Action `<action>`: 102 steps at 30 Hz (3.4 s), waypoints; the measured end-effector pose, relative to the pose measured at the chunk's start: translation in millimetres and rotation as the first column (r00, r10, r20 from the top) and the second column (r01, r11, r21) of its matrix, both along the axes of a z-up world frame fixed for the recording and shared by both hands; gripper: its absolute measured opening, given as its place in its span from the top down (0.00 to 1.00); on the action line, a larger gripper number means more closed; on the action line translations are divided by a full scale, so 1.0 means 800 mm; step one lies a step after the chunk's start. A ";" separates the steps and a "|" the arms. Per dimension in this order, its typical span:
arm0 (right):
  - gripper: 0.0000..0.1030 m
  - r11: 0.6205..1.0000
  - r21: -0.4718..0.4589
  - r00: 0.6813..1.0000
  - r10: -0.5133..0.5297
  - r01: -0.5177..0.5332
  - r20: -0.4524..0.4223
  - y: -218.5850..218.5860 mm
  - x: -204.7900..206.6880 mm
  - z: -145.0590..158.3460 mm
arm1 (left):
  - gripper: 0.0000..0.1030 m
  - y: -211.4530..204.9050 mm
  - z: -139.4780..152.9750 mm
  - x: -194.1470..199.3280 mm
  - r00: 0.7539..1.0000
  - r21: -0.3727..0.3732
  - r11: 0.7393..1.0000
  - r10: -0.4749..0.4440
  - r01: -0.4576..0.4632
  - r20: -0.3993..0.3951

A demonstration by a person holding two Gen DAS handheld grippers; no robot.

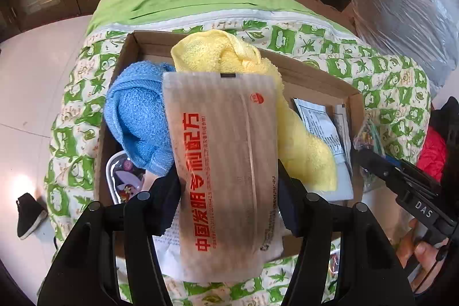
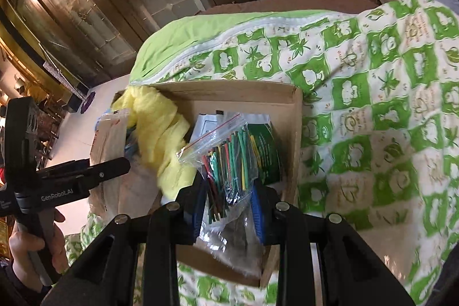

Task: Organize soft objects
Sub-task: 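Carry the red-text packet and sticks bag into the tray, open both grippers, then grasp the Dole snack packet with the left gripper while the right gripper grasps the small red-sticks bag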

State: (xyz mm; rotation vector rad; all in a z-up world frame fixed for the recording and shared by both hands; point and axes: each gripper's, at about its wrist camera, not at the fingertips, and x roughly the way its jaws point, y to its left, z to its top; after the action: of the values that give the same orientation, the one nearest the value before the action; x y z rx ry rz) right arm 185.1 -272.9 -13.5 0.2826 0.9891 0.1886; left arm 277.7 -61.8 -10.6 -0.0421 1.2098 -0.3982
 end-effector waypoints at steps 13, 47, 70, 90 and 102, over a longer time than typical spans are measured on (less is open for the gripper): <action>0.17 1.000 0.013 0.998 0.013 -0.014 0.061 0.008 0.015 -0.002 | 0.32 0.000 0.012 -0.012 0.998 0.044 0.999 -0.023 0.020 0.064; 0.16 0.995 0.088 0.994 0.048 -0.039 -0.100 0.008 -0.142 -0.031 | 0.32 -0.003 -0.030 -0.242 0.979 0.125 0.972 -0.205 0.201 0.022; 0.13 0.995 0.102 0.972 0.004 0.020 -0.234 -0.023 -0.160 -0.045 | 0.22 -0.134 -0.097 -0.287 0.829 0.121 0.821 -0.558 0.558 -0.031; 0.14 0.997 -0.054 0.961 0.042 -0.058 -0.273 0.016 -0.147 -0.061 | 0.23 -0.086 -0.091 -0.284 0.871 0.268 0.837 -0.491 0.477 -0.017; 0.55 0.980 -0.182 0.951 0.023 -0.082 -0.309 0.037 -0.142 -0.098 | 0.23 -0.075 -0.116 -0.263 0.925 0.272 0.888 -0.378 0.370 -0.024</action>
State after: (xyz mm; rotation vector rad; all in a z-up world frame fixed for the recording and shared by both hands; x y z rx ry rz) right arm 71.1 -242.9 -91.7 0.1079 1.3146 0.0972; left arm 67.4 -121.9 -103.1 0.4419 1.2341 -0.5628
